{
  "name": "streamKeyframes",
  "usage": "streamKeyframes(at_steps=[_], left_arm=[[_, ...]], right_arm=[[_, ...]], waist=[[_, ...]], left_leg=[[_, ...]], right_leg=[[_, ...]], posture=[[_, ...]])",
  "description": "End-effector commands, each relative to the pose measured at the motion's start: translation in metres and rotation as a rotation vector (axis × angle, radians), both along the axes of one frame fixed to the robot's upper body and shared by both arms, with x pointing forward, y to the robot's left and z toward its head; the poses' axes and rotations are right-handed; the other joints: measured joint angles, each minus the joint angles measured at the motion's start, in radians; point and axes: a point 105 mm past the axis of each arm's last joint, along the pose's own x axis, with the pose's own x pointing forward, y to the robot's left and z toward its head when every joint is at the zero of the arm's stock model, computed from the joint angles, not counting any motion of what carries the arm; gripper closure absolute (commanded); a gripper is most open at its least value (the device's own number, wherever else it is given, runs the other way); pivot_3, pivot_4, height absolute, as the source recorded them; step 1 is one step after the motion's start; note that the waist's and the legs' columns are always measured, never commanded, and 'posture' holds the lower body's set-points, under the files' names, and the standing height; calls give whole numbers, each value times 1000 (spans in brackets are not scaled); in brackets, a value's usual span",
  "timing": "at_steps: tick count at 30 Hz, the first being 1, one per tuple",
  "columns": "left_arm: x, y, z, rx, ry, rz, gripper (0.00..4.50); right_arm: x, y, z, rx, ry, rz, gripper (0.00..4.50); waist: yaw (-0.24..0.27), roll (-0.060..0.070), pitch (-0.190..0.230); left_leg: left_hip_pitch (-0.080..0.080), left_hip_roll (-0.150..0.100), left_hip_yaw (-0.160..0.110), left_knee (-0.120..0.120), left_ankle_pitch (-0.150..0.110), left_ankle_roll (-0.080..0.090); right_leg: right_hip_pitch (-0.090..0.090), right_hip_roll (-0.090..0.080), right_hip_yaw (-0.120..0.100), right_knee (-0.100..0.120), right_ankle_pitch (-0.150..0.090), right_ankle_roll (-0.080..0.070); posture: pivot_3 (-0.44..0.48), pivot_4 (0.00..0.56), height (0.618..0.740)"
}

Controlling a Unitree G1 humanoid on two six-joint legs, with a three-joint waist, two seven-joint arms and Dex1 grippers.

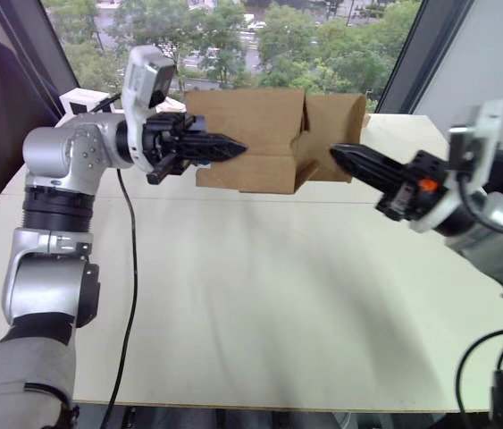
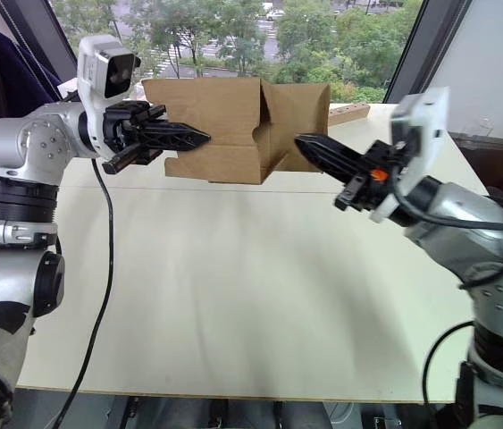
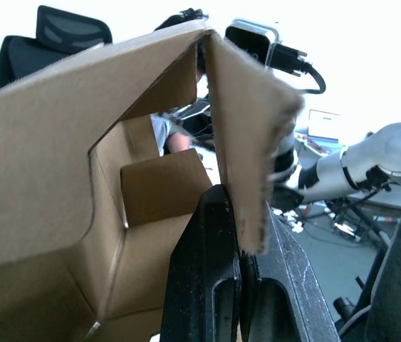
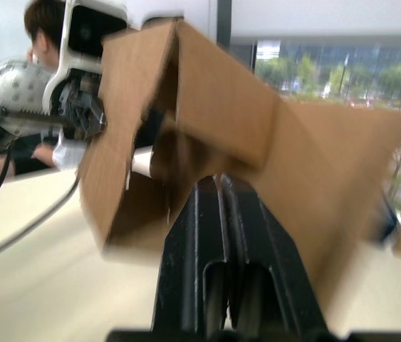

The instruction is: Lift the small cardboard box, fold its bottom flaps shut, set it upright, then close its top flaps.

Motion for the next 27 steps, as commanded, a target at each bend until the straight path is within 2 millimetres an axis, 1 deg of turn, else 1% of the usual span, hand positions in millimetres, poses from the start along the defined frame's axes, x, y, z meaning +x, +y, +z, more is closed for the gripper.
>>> streamKeyframes(at_steps=[1, 3, 7, 12, 19, 27], left_arm=[[-7, 2, 12, -18, -36, -19, 4500], [-9, 2, 13, -24, -34, -24, 4500], [-12, -2, 11, -19, -29, -37, 4500], [-16, -5, 8, -10, -17, -49, 4500], [-16, -7, 1, 2, 6, -50, 4500], [-17, -10, -1, 2, 12, -55, 4500]], right_arm=[[-11, 0, -10, -55, 30, 10, 4452], [-8, 6, -22, -72, 55, 7, 4452], [0, 14, -34, -94, 55, -3, 4452], [4, 25, -30, -46, 22, 27, 4452], [4, 32, -24, 3, 11, 76, 4452], [-2, 50, -29, 19, 38, 174, 4452]], waist=[[-4, 0, 0], [-7, 0, 0], [-3, 0, 0], [0, 0, 0], [0, 0, 0], [-1, 0, 0]], left_leg=[[0, 0, 0, 0, 0, 0], [1, 0, 0, 0, 0, 0], [0, 0, 0, 0, 0, 0], [0, 0, 0, 0, 0, 0], [0, 0, 0, 0, 0, 0], [0, 0, 0, 0, 0, 0]], right_leg=[[0, 0, 0, 0, 0, 0], [0, 1, 0, 0, 0, 0], [0, 1, 0, 1, 0, 0], [0, 1, 0, 0, 0, 0], [0, 1, 0, 0, 0, 0], [0, 1, 0, 0, 0, 0]], posture=[[0, 150, 740], [0, 150, 740], [0, 150, 740], [0, 150, 740], [0, 150, 740], [0, 150, 740]])
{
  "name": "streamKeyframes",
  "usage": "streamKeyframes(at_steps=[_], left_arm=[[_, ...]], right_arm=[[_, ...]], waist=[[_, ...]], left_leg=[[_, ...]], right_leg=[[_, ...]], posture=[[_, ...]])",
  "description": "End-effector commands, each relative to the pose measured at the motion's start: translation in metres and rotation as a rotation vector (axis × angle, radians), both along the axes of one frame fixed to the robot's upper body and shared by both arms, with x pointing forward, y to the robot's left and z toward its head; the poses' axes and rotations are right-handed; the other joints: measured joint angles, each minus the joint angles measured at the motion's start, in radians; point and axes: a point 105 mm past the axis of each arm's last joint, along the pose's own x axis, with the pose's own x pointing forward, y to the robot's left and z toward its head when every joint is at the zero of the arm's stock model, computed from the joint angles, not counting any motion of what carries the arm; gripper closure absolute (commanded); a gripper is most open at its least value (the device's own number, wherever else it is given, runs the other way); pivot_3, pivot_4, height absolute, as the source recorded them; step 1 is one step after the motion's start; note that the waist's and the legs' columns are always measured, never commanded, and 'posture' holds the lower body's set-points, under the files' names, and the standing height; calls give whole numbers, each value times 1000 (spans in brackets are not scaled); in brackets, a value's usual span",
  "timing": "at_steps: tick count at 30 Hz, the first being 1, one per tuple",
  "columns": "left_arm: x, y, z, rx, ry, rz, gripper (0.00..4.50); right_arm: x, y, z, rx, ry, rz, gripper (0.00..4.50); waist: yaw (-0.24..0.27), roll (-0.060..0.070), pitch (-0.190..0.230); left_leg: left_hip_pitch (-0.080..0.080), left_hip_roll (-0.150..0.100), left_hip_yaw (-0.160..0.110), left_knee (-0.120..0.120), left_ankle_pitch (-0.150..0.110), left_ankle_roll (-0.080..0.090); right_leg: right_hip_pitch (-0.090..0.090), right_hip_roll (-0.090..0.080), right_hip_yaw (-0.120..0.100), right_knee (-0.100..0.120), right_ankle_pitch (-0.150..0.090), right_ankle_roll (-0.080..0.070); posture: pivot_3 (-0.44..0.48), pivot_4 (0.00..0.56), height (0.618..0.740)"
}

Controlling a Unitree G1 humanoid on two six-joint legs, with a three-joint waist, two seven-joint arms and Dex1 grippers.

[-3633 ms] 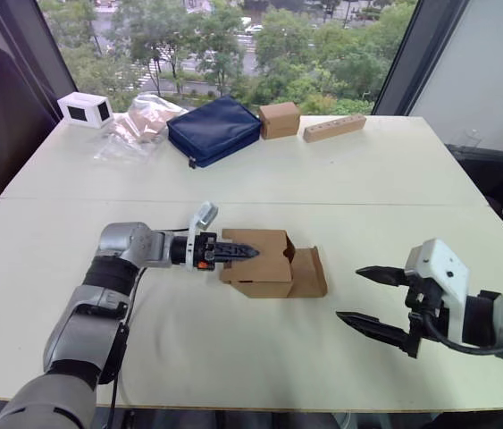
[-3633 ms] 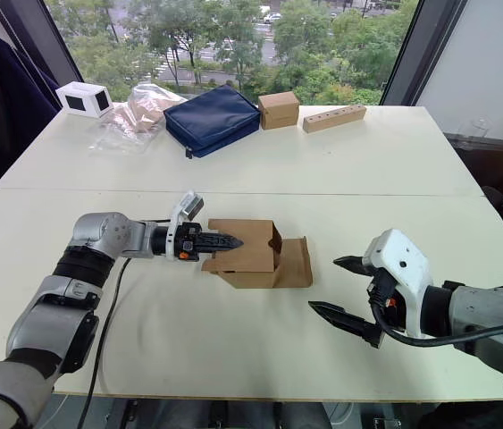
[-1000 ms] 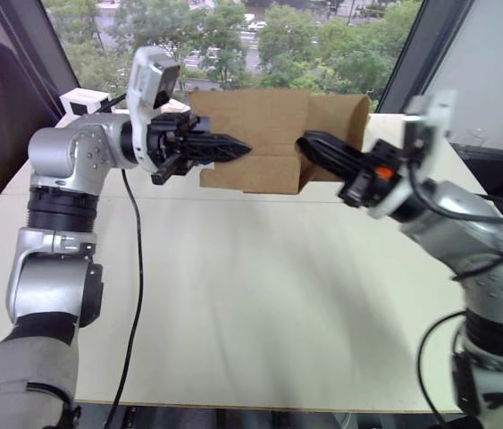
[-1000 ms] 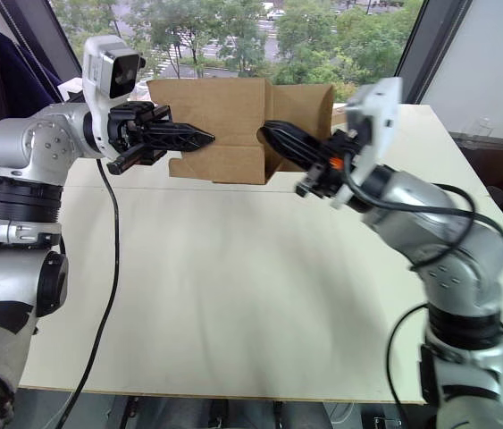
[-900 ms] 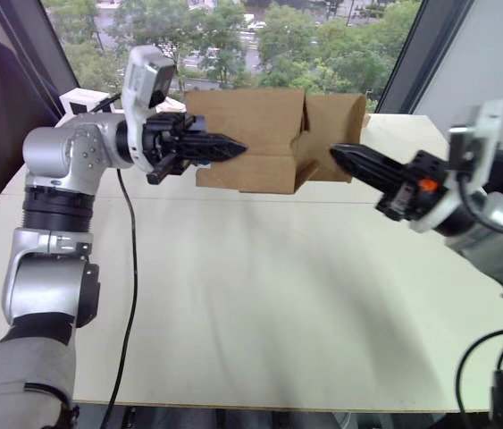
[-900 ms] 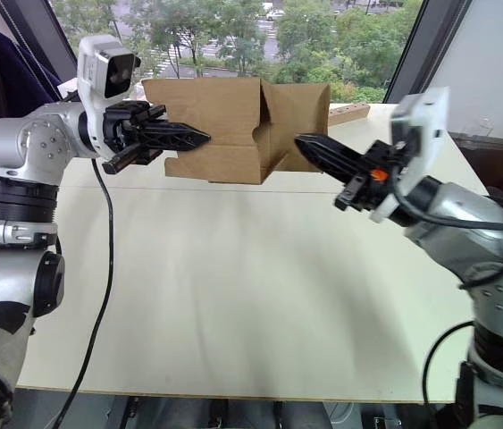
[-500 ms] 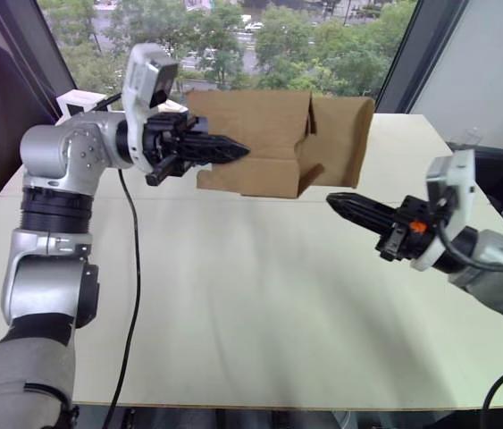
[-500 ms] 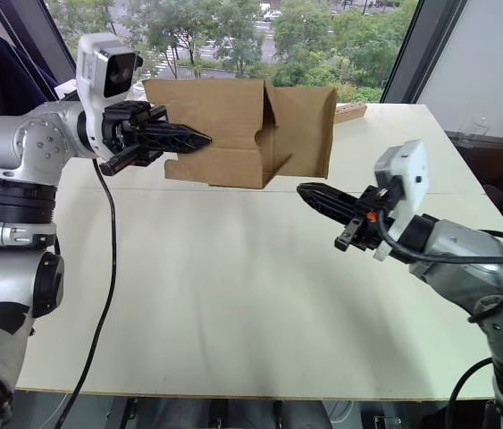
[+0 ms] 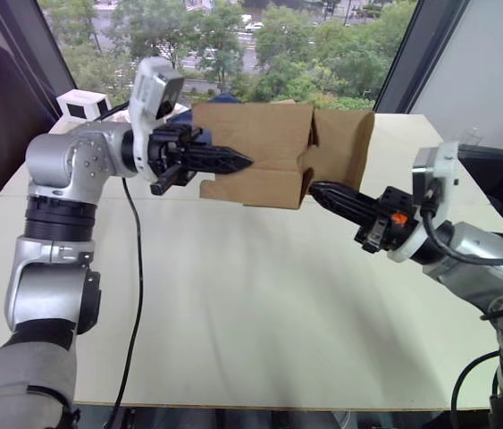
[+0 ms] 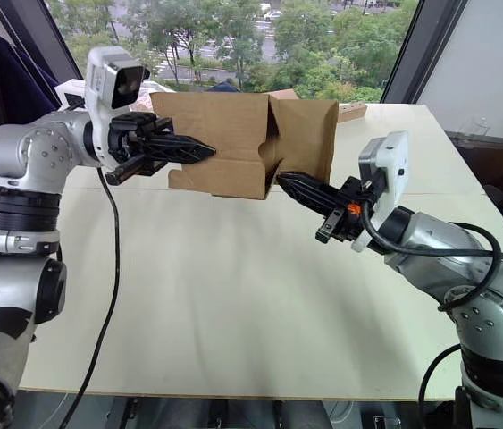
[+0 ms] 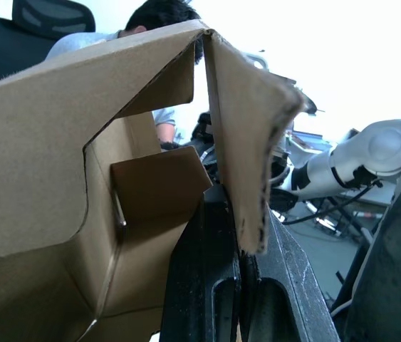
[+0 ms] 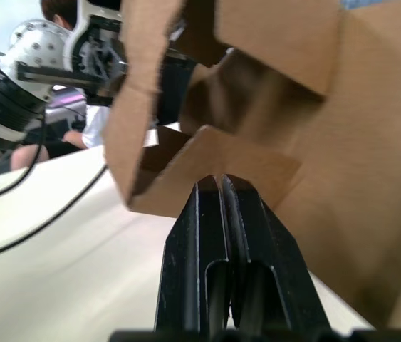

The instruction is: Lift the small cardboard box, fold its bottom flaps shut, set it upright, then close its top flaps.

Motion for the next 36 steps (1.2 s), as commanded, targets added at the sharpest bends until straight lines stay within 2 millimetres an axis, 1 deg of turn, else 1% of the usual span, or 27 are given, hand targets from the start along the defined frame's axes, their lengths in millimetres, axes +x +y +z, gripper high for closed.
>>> streamKeyframes(at_steps=[1, 6, 9, 11, 13, 16, 18, 20, 22, 23, 25, 27, 28, 30, 33, 36], left_arm=[[-8, -1, 8, -20, -36, -28, 4500], [-9, -1, 8, -21, -37, -31, 4500], [-8, 1, 8, -22, -39, -21, 4500], [-7, 2, 10, -30, -40, -5, 4500], [-5, 6, 13, -43, -38, 11, 4500], [-8, 9, 12, -44, -35, 14, 4500], [-9, 9, 12, -45, -36, 14, 4500], [-11, 9, 14, -57, -39, 12, 4500], [-12, 8, 15, -58, -47, 11, 4500], [-12, 8, 15, -63, -49, 15, 4500], [-12, 8, 16, -75, -49, 17, 4500], [-13, 7, 17, -78, -56, 17, 4500], [-13, 6, 17, -78, -57, 16, 4500], [-14, 6, 17, -78, -57, 13, 4500], [-15, 5, 13, -70, -54, 12, 4500], [-14, 5, 12, -71, -52, 18, 4500]], right_arm=[[-7, 11, 9, 24, -39, 59, 4452], [-7, 15, 8, 25, -40, 68, 4452], [-9, 4, 11, -1, -35, 58, 4452], [-17, -4, 10, -10, 10, 96, 4452], [-18, -19, 15, -5, 24, 80, 4452], [-25, -40, 34, 117, 42, 107, 4452], [-28, -47, 37, 153, 53, 119, 4452], [-19, -55, 34, 179, 56, 55, 4452], [-8, -69, 33, 258, 59, -10, 4452], [-2, -84, 35, 348, 59, -46, 4452], [5, -105, 33, 461, 64, -94, 4452], [17, -124, 19, 510, 77, -192, 4452], [24, -128, 10, 510, 89, -233, 4452], [34, -130, 0, 495, 93, -281, 4452], [49, -101, -3, 392, 84, -247, 4452], [54, -84, -1, 363, 75, -198, 4452]], waist=[[-1, 0, 0], [-1, 0, 0], [1, 0, 0], [3, 0, 0], [3, 0, 0], [1, 0, 0], [-1, 0, 0], [-1, 0, 0], [-2, 0, 0], [-1, 0, 0], [1, 0, 0], [5, 0, 0], [4, 0, 0], [1, 0, 0], [-8, 3, 0], [-8, 5, 0]], left_leg=[[0, 0, 0, 0, 0, 0], [0, 0, 0, 0, 0, 0], [0, 0, 0, 0, 0, 0], [0, 0, 0, 0, 0, 0], [0, 0, 0, 0, 0, 0], [0, 0, 0, 0, 0, 0], [0, 0, 0, 0, 0, 0], [1, 0, 0, 0, 0, 0], [1, 0, 0, 0, 0, 0], [1, 0, 0, 0, 0, 0], [1, 0, 0, 0, 0, 0], [1, 0, 0, 0, 0, 0], [0, 0, 0, 0, 0, 0], [0, 0, 0, 0, 0, 0], [1, 0, 0, 0, 0, 0], [2, 1, 1, 0, 0, -1]], right_leg=[[0, 0, 0, 0, 0, 0], [0, 0, 0, 0, 0, 0], [0, 0, 0, 0, 0, 0], [0, -1, 0, 0, 0, 0], [0, -1, 0, -1, 0, 0], [1, -1, 0, -1, 0, 0], [1, 0, 0, 0, 0, 0], [1, 0, 0, 0, 0, 0], [1, 0, 0, 0, 0, 0], [1, 0, 0, 0, 0, 0], [1, 0, 0, 0, 0, 0], [1, 0, 0, 0, 0, 0], [1, 0, 0, 0, 0, 0], [1, -1, 0, 0, 0, 0], [1, 0, 1, 1, 0, 0], [0, 1, 2, 2, 0, 0]], posture=[[0, 150, 740], [0, 150, 740], [0, 150, 740], [0, 150, 740], [0, 150, 740], [0, 150, 740], [0, 150, 740], [0, 150, 740], [0, 150, 740], [0, 150, 740], [0, 150, 740], [0, 150, 740], [0, 150, 740], [0, 150, 740], [0, 150, 740], [0, 150, 740]])
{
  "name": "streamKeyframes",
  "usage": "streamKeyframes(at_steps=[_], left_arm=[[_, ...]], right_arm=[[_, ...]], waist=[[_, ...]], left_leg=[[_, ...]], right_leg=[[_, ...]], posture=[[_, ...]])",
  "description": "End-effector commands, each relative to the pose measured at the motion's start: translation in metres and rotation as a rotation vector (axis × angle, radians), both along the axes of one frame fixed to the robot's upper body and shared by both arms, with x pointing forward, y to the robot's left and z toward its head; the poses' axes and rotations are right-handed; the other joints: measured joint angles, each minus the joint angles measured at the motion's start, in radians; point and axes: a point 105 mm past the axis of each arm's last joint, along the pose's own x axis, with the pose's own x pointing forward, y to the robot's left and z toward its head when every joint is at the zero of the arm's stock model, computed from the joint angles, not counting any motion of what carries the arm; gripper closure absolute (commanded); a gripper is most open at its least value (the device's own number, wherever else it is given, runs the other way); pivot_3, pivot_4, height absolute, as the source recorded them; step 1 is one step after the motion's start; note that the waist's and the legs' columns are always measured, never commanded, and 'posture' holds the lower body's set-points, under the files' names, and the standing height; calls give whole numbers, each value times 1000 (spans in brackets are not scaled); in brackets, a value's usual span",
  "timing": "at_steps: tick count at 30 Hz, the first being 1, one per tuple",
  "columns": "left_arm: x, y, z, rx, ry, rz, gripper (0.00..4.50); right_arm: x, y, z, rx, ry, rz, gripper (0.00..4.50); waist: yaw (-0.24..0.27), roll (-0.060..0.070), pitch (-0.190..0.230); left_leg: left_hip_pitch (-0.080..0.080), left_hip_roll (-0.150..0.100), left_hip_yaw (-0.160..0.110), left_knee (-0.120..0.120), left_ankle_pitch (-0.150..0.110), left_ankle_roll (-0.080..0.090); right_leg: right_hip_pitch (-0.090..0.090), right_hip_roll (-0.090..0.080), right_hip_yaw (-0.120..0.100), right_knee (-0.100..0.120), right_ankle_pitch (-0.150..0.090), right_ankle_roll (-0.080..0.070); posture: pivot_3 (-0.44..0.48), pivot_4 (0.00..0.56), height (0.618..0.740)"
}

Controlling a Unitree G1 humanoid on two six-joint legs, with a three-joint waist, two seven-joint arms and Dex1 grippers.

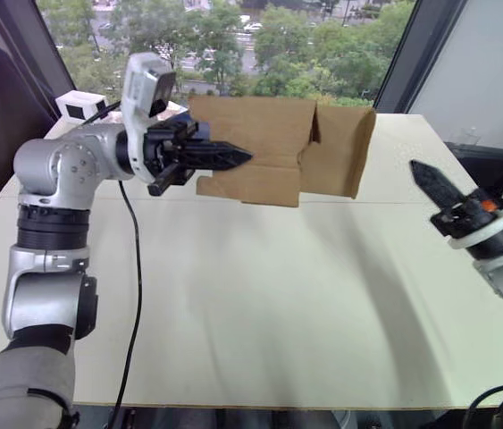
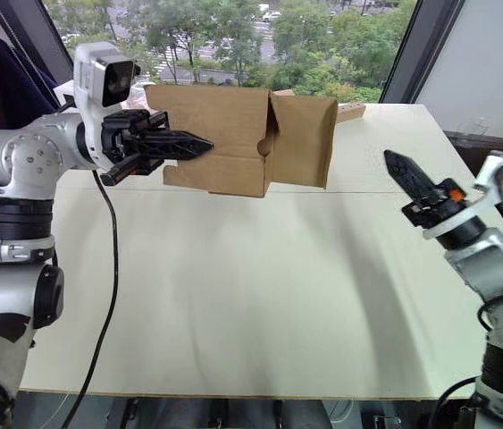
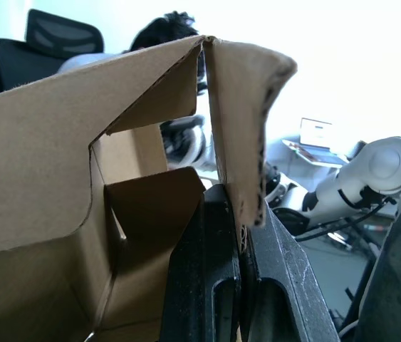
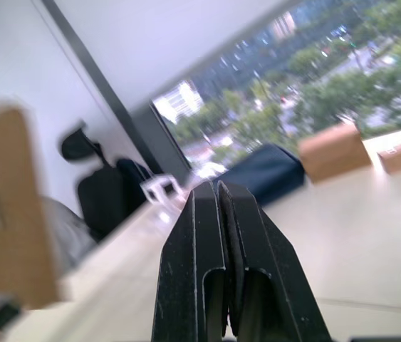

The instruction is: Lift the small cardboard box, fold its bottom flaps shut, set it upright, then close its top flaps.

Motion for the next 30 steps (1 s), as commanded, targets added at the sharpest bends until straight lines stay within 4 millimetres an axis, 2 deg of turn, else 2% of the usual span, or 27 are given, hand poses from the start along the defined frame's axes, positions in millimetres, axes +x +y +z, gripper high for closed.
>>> streamKeyframes(at_steps=[1, 5, 9, 12, 20, 28, 30], left_arm=[[-4, 4, 9, -20, -41, 3, 4500], [-2, 3, 9, -23, -34, 12, 4500], [0, 3, 8, -24, -29, 23, 4500], [4, 4, 7, -24, -22, 35, 4500], [10, 5, 6, -29, -13, 46, 4500], [10, 1, 7, -35, -11, 32, 4500], [10, 0, 7, -36, -11, 31, 4500]], right_arm=[[1, 24, 13, -41, -80, 59, 4452], [-3, 46, 15, -46, -95, 143, 4452], [-11, 60, 19, -31, -107, 202, 4452], [-32, 77, 30, 41, -131, 325, 4452], [-49, 89, 34, 144, -117, 391, 4452], [-45, 92, 32, 206, -110, 386, 4452], [-43, 92, 30, 216, -111, 380, 3957]], waist=[[6, 0, 0], [13, 0, 0], [12, 0, 0], [10, 0, 0], [9, 0, 0], [9, 0, 0], [9, 0, 0]], left_leg=[[0, 0, -1, 0, 0, 0], [-1, 0, -1, 0, 0, 0], [-1, -1, -1, 1, 0, 0], [-1, -1, -1, 1, 0, 0], [-1, -1, -1, 1, 0, 0], [-1, -1, -1, 1, 0, 0], [-1, -1, -1, 1, 0, 0]], right_leg=[[0, 1, 0, 0, 0, 0], [0, -1, 0, -1, 0, 0], [1, -2, 0, -1, 0, 0], [0, -1, 0, -1, 0, 0], [0, -1, 0, -1, 0, 0], [0, -1, 0, -1, 0, 0], [0, -1, 0, -1, 0, 0]], posture=[[0, 150, 740], [0, 150, 740], [0, 150, 740], [0, 150, 740], [0, 150, 740], [0, 150, 740], [0, 150, 740]])
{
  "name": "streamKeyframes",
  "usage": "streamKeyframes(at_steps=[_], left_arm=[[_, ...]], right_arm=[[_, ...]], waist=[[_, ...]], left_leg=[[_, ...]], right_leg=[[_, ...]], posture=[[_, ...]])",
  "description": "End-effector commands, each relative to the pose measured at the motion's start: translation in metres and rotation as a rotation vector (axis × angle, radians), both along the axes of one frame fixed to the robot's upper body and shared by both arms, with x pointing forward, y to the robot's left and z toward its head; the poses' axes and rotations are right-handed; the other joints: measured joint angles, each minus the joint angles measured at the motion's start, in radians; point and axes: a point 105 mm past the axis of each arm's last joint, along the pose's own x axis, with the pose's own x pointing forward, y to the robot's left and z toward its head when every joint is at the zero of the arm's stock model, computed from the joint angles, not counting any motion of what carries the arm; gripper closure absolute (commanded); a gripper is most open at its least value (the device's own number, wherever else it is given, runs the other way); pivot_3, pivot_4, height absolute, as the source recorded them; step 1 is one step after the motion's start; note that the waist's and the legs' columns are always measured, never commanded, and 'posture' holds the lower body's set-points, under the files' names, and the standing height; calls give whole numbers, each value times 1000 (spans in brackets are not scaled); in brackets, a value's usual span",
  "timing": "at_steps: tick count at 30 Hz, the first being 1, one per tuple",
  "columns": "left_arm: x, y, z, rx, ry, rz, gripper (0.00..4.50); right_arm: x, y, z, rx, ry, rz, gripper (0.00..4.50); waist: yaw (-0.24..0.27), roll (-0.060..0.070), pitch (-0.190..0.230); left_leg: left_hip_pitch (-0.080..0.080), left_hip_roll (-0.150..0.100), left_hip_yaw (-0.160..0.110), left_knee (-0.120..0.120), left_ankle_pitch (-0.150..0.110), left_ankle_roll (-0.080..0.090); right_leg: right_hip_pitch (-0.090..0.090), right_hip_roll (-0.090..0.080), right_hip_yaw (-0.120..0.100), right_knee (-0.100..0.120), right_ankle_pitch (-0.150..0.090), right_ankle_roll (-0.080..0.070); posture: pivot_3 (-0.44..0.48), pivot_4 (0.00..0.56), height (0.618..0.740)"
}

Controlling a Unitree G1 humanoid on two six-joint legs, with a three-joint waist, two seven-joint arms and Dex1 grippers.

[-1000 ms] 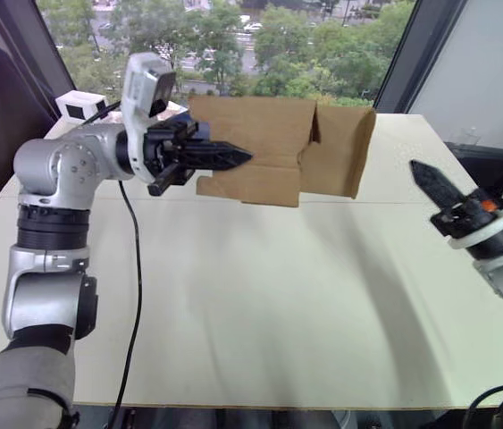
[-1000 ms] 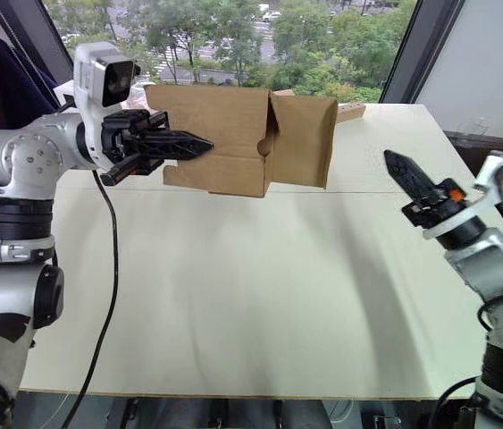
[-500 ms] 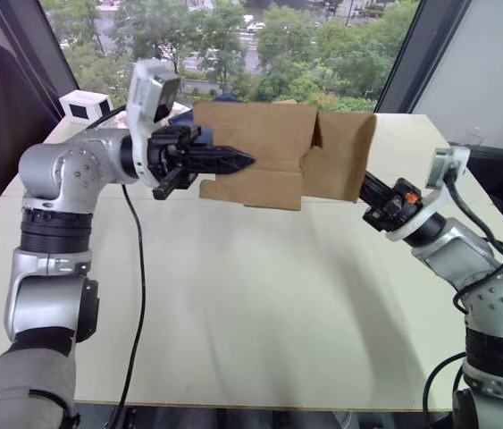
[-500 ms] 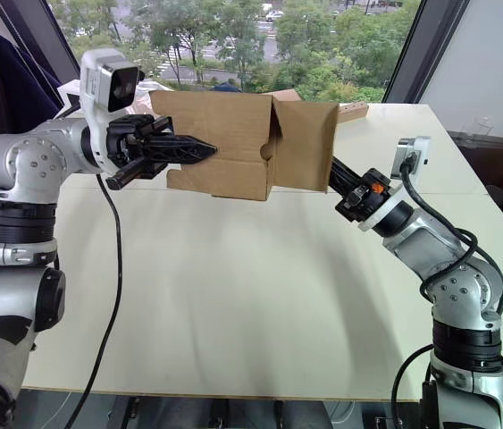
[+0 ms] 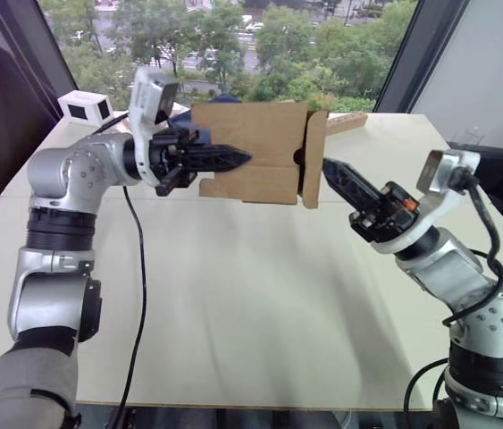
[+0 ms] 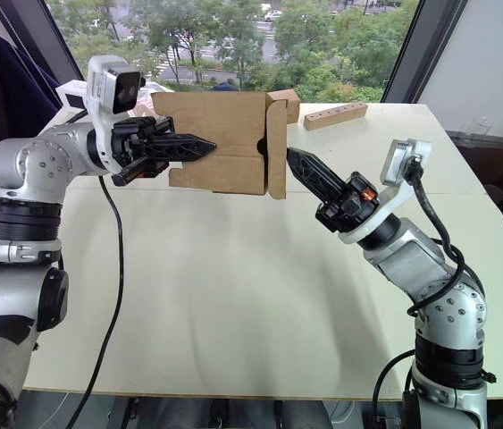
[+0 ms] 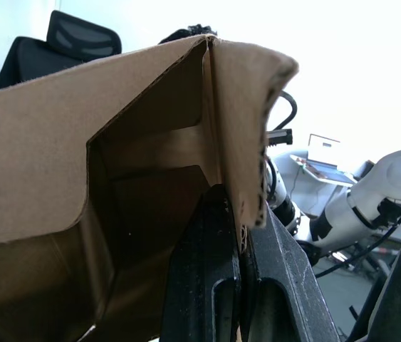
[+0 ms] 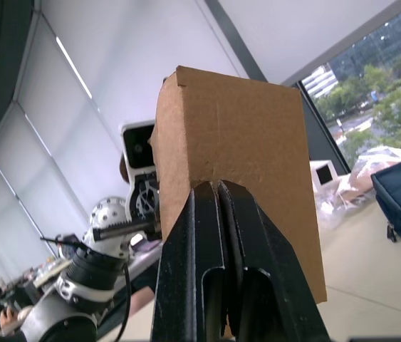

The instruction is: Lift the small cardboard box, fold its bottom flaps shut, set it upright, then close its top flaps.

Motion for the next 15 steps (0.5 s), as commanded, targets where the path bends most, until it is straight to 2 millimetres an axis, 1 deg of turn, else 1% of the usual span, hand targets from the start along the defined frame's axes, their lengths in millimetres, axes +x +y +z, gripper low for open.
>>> streamKeyframes(at_steps=[1, 2, 3, 7, 15], left_arm=[[-5, -2, 15, -13, -65, -20, 4500], [-5, -3, 15, -13, -66, -21, 4500], [-6, -3, 16, -16, -68, -21, 4500], [-5, -3, 18, -24, -72, -14, 4500], [-4, 0, 19, -35, -71, 7, 4500]], right_arm=[[-2, 2, 5, 37, -32, 9, 3789], [-2, 1, 5, 55, -28, 9, 3321], [-2, 1, 5, 94, -21, 21, 2988], [0, -3, 4, 218, 11, 36, 2988], [-1, 8, -8, 284, 65, 69, 2988]], waist=[[-1, 0, 0], [-1, 0, 0], [-1, 0, 0], [-1, 0, 0], [-1, 0, 0]], left_leg=[[0, 0, 0, 0, 0, 0], [0, 0, 0, 0, 0, 0], [0, 0, 0, 0, 0, 0], [0, 0, 0, 0, 0, 0], [0, 0, 0, 0, 0, 0]], right_leg=[[0, 0, 0, 0, 0, 0], [0, 0, 0, 0, 0, 0], [0, 0, 0, 0, 0, 0], [0, 0, 0, 0, 0, 0], [0, 0, 0, 0, 0, 0]], posture=[[0, 150, 740], [0, 150, 740], [0, 150, 740], [0, 150, 740], [0, 150, 740]])
